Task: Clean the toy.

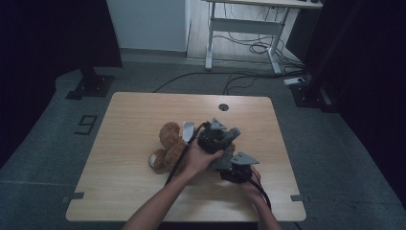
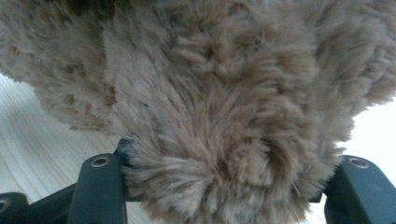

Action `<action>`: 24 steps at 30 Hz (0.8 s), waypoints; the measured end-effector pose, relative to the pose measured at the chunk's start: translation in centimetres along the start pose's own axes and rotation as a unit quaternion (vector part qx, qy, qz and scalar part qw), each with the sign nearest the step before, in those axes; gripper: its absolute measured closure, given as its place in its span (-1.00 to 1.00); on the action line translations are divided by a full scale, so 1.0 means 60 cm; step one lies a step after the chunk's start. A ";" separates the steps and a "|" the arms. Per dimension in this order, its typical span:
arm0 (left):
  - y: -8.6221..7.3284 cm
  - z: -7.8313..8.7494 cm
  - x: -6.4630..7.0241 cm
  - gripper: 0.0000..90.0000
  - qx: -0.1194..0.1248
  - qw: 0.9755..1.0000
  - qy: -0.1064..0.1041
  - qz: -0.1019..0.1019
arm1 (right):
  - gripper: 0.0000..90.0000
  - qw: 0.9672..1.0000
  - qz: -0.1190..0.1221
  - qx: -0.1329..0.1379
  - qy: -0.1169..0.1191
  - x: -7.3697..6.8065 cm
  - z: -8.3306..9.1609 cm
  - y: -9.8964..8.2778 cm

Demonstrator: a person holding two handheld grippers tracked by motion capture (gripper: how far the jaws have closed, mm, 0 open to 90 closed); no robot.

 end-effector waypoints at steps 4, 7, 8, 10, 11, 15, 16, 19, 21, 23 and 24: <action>-0.014 -0.030 -0.014 0.74 -0.007 1.000 0.011 0.007 | -0.15 1.000 -0.004 -0.006 0.006 0.000 -0.002 -0.006; -0.022 -0.015 -0.027 0.74 -0.002 1.000 0.016 0.010 | -0.15 1.000 -0.002 -0.004 0.004 0.000 -0.002 -0.005; -0.026 -0.007 -0.035 0.74 -0.002 1.000 0.026 0.010 | -0.15 1.000 -0.001 -0.004 0.002 -0.001 -0.002 -0.005; -0.038 0.012 -0.060 0.74 -0.009 0.999 0.051 0.012 | -0.15 1.000 -0.003 -0.003 0.003 -0.001 -0.002 -0.005; -0.046 0.020 -0.073 0.74 -0.015 0.998 0.065 0.013 | -0.16 1.000 -0.005 -0.003 0.005 0.000 -0.001 -0.005; -0.081 0.054 -0.116 0.74 -0.002 0.997 0.066 0.035 | -0.16 1.000 -0.007 -0.001 0.007 0.001 0.000 -0.006; -0.090 0.069 -0.131 0.74 0.008 0.997 0.072 0.041 | -0.16 1.000 -0.007 -0.001 0.007 0.001 0.000 -0.006; -0.116 0.102 -0.178 0.75 0.009 0.992 0.110 0.059 | -0.16 1.000 -0.012 0.001 0.009 0.002 -0.001 -0.006; -0.141 0.110 -0.211 0.75 -0.003 0.991 0.106 0.085 | -0.16 1.000 -0.012 0.002 0.011 0.002 0.000 -0.007; -0.166 0.112 -0.238 0.74 -0.010 0.989 0.093 0.113 | -0.16 1.000 -0.011 0.002 0.008 0.002 0.000 -0.008; -0.176 0.112 -0.249 0.74 -0.014 0.988 0.093 0.120 | -0.16 1.000 -0.010 0.002 0.007 0.001 0.000 -0.007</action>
Point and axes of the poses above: each handheld gripper's, and its own axes: z roughly backward along the jaws, y roughly out of its top, x roughly to its right, the point moved 9 cm from there along -z, roughly forward along the jaws, and after that the axes turned 15 degrees about -x, right-handed, at the moved point
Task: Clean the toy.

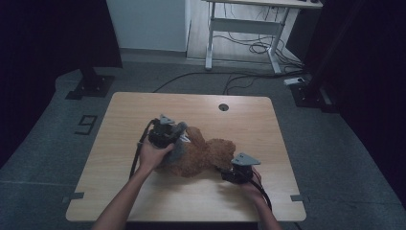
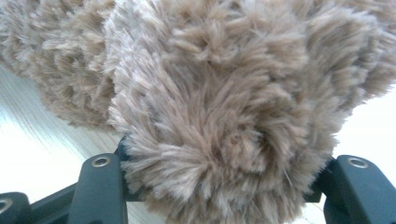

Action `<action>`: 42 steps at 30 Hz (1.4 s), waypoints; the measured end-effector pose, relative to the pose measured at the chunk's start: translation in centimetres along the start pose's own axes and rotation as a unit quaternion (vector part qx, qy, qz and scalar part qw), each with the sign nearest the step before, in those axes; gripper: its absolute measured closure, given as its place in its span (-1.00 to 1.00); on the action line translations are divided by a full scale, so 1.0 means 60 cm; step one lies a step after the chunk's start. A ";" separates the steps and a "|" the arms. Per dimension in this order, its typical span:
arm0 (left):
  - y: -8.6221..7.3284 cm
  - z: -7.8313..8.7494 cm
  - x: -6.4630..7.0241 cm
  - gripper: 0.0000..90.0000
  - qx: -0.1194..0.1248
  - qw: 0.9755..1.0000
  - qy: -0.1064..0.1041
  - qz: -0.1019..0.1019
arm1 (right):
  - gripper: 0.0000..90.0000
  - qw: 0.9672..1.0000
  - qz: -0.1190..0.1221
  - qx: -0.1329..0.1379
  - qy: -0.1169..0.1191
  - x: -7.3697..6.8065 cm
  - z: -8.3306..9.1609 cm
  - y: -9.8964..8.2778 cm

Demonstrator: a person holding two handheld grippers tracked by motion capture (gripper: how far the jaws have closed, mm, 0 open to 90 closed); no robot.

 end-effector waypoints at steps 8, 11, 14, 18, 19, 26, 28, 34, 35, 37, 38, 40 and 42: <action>0.009 0.009 0.019 0.74 0.014 1.000 -0.021 -0.016 | -0.15 1.000 0.000 -0.001 -0.004 0.000 -0.001 0.001; 0.027 0.010 0.060 0.75 0.016 0.999 -0.025 -0.043 | -0.16 1.000 0.002 -0.002 -0.006 0.000 -0.001 0.001; 0.047 0.002 0.116 0.74 0.014 0.997 -0.041 -0.069 | -0.16 1.000 0.003 -0.002 -0.006 0.000 -0.001 0.000; 0.067 -0.024 0.193 0.74 0.002 0.993 -0.050 -0.109 | -0.15 1.000 0.005 -0.003 -0.007 0.000 0.000 0.000; 0.070 -0.027 0.204 0.73 0.001 0.992 -0.043 -0.117 | -0.15 1.000 0.005 -0.004 -0.008 0.000 0.000 0.000; 0.077 -0.034 0.215 0.72 -0.010 0.991 -0.029 -0.132 | -0.16 1.000 0.005 -0.002 -0.004 0.002 0.001 -0.001; 0.072 -0.031 0.181 0.73 -0.006 0.993 -0.018 -0.114 | -0.16 1.000 0.005 -0.001 -0.004 0.001 0.001 -0.001; 0.045 -0.024 0.076 0.75 -0.008 0.999 -0.004 -0.049 | -0.16 1.000 0.003 0.000 -0.005 0.000 0.000 0.001; 0.039 -0.024 0.058 0.75 -0.011 0.999 -0.004 -0.038 | -0.16 1.000 0.003 0.000 -0.004 0.000 0.000 0.001; 0.026 -0.025 0.020 0.75 -0.017 1.000 0.013 -0.021 | -0.16 1.000 0.002 0.001 -0.005 -0.001 0.000 0.001; 0.018 -0.026 0.000 0.75 -0.022 0.999 0.027 -0.014 | -0.16 1.000 0.001 0.001 -0.005 -0.001 -0.001 0.002; 0.007 -0.028 -0.022 0.75 -0.028 0.999 0.031 -0.003 | -0.16 1.000 -0.001 0.003 -0.005 0.000 -0.001 0.002; 0.005 -0.027 -0.024 0.75 -0.023 1.000 0.019 -0.003 | -0.15 1.000 -0.001 0.003 -0.006 0.000 -0.002 0.003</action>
Point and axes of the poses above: each handheld gripper's, and its own axes: z roughly backward along the jaws, y roughly out of its top, x roughly to its right, the point moved 9 cm from there along -z, roughly forward along the jaws, and after that the axes turned 15 degrees about -x, right-handed, at the moved point
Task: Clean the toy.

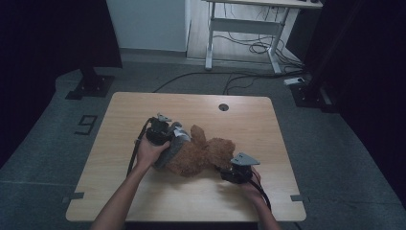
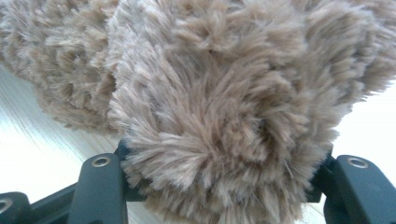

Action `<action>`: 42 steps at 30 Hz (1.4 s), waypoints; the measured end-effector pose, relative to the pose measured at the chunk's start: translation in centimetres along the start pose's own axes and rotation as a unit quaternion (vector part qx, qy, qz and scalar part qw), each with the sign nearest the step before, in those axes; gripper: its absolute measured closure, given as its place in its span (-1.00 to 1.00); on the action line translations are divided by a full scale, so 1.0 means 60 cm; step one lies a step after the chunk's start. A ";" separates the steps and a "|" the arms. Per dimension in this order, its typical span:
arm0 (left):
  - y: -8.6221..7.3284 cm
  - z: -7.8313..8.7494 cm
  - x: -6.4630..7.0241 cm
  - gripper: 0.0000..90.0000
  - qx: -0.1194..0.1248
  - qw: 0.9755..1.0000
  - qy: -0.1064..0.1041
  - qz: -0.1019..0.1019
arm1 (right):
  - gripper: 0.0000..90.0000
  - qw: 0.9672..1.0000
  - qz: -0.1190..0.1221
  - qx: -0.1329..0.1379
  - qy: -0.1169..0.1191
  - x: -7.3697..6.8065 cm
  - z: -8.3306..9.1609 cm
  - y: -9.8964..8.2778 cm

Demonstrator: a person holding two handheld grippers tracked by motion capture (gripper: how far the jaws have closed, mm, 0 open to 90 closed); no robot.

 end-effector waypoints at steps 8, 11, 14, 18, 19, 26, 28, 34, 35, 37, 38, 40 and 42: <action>0.038 0.006 0.082 0.76 0.005 0.997 0.007 -0.081 | -0.15 1.000 0.004 -0.004 -0.004 0.000 0.000 -0.002; 0.054 0.002 0.123 0.76 0.004 0.994 0.006 -0.106 | -0.15 1.000 0.004 -0.004 -0.003 0.002 0.000 -0.003; 0.064 -0.001 0.153 0.76 0.004 0.993 -0.004 -0.116 | -0.15 1.000 0.007 -0.004 -0.004 0.002 0.000 -0.003; 0.067 -0.004 0.173 0.76 0.005 0.992 -0.011 -0.123 | -0.15 1.000 0.008 -0.004 -0.004 0.002 0.001 -0.004; 0.067 -0.005 0.172 0.75 0.004 0.992 -0.010 -0.123 | -0.15 1.000 0.008 -0.005 -0.004 0.002 0.001 -0.004; 0.044 -0.016 0.110 0.76 -0.017 0.996 0.008 -0.089 | -0.15 1.000 0.007 -0.002 -0.004 -0.001 0.001 -0.001; 0.036 -0.015 0.086 0.76 -0.018 0.997 0.021 -0.077 | -0.15 1.000 0.008 -0.002 -0.004 -0.002 0.001 0.000; 0.002 -0.018 0.015 0.76 -0.036 0.998 0.029 -0.034 | -0.15 1.000 0.006 -0.001 -0.003 -0.002 0.001 -0.001; -0.003 -0.017 0.006 0.76 -0.036 0.998 0.033 -0.031 | -0.15 1.000 0.005 -0.001 -0.003 -0.002 0.001 0.000; -0.010 -0.013 -0.008 0.76 -0.034 0.998 0.039 -0.024 | -0.15 1.000 0.004 0.000 -0.003 -0.001 0.000 0.000; -0.013 -0.009 -0.016 0.76 -0.034 0.998 0.045 -0.022 | -0.15 1.000 0.003 0.000 -0.003 -0.001 0.000 0.000; -0.012 0.004 -0.025 0.76 -0.027 0.998 0.053 -0.014 | -0.15 1.000 0.003 0.000 -0.002 -0.001 0.000 0.000; -0.006 0.020 -0.022 0.76 -0.013 0.998 0.055 -0.015 | -0.15 1.000 0.002 -0.001 -0.002 0.000 0.000 -0.001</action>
Point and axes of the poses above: each handheld gripper's, and its own axes: z roughly backward along the jaws, y roughly out of its top, x roughly to its right, the point moved 9 cm from there along -z, roughly forward along the jaws, and after that the axes turned 15 degrees about -x, right-handed, at the moved point
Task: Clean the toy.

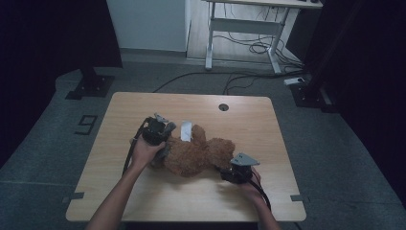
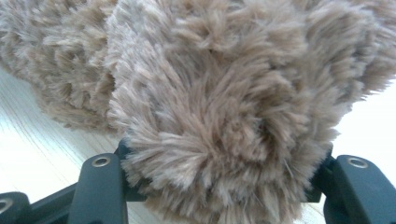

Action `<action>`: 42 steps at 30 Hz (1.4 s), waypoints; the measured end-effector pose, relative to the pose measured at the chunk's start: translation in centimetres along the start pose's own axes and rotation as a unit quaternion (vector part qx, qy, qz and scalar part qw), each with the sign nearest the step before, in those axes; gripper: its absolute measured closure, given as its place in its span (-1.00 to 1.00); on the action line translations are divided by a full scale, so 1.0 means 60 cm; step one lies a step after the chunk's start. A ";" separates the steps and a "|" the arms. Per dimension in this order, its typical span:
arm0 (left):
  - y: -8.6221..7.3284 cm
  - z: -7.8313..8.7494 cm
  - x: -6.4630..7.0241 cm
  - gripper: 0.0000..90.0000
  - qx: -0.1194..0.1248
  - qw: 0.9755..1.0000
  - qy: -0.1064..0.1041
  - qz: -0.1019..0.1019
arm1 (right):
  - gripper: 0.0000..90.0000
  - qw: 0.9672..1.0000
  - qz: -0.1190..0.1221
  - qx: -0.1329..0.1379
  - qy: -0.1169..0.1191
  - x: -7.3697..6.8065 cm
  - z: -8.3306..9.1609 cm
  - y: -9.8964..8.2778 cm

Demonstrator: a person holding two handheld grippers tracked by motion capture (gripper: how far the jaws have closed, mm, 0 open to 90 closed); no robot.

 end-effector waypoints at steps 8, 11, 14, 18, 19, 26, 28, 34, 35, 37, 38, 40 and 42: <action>0.073 0.095 0.110 0.76 0.085 0.993 -0.059 -0.052 | -0.14 1.000 -0.003 -0.001 -0.004 0.001 -0.002 0.001; 0.100 0.105 0.178 0.75 0.091 0.989 -0.075 -0.088 | -0.15 1.000 -0.004 0.000 -0.003 0.002 -0.002 0.001; 0.126 0.089 0.243 0.75 0.084 0.987 -0.076 -0.118 | -0.14 1.000 -0.003 0.000 -0.004 0.002 -0.002 0.001; 0.141 0.027 0.301 0.75 0.037 0.987 -0.074 -0.141 | -0.15 1.000 -0.004 0.001 -0.003 0.002 -0.001 0.000; 0.140 0.006 0.308 0.74 0.022 0.987 -0.069 -0.143 | -0.15 1.000 -0.004 0.001 -0.004 0.001 -0.001 0.000; 0.122 -0.033 0.283 0.74 0.015 0.990 -0.077 -0.120 | -0.15 1.000 -0.006 -0.002 -0.003 0.003 -0.004 -0.003; 0.113 -0.029 0.258 0.75 0.011 0.992 -0.052 -0.116 | -0.15 1.000 -0.004 -0.003 -0.007 0.002 -0.003 -0.002; 0.072 -0.015 0.180 0.75 0.032 0.993 -0.100 -0.054 | -0.15 1.000 -0.007 0.000 -0.008 0.002 -0.004 0.002; 0.070 -0.009 0.172 0.75 0.037 0.993 -0.100 -0.050 | -0.14 1.000 -0.008 0.000 -0.010 0.002 -0.005 0.003; 0.066 0.002 0.155 0.75 0.044 0.994 -0.086 -0.047 | -0.14 1.000 -0.010 0.000 -0.008 0.002 -0.006 0.003; 0.063 0.007 0.140 0.75 0.047 0.996 -0.069 -0.043 | -0.14 1.000 -0.010 0.001 -0.008 0.002 -0.006 0.003; 0.054 0.008 0.116 0.75 0.038 0.997 -0.047 -0.039 | -0.14 1.000 -0.011 0.001 -0.007 0.003 -0.006 0.002; 0.036 0.004 0.093 0.75 0.027 0.998 -0.048 -0.027 | -0.14 1.000 -0.015 0.001 -0.005 0.004 -0.006 0.002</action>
Point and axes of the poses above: each handheld gripper's, and its own axes: z roughly backward along the jaws, y roughly out of its top, x roughly to its right, the point moved 9 cm from there along -z, roughly forward along the jaws, and after that the axes turned 15 degrees about -x, right-handed, at the moved point
